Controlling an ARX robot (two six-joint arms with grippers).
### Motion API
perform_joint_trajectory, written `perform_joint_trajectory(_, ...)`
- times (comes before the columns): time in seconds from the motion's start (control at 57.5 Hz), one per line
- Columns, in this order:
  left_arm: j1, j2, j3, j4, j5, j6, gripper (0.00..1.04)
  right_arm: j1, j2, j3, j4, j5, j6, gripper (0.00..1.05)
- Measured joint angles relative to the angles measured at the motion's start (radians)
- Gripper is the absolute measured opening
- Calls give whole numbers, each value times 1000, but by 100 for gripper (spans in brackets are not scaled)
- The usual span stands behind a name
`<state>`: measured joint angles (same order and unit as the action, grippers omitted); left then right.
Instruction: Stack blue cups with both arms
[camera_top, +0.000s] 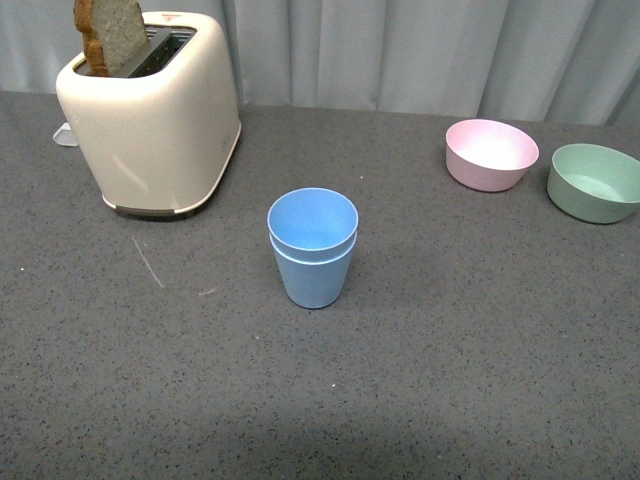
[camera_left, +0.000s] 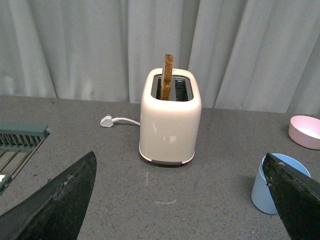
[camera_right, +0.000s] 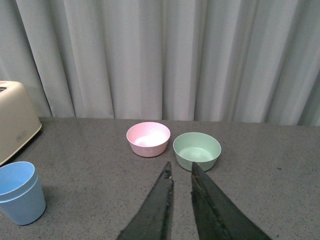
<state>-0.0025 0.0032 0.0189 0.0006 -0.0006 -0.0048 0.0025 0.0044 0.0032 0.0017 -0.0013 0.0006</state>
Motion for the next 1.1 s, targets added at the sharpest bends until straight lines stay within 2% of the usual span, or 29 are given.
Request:
perform_joint_trajectory(0.469, 0, 0, 0, 0, 0, 0, 98, 0, -1, 0, 0, 0, 0, 96)
perform_joint_trajectory(1.095, 0, 0, 0, 0, 0, 0, 98, 0, -1, 0, 0, 0, 0, 95)
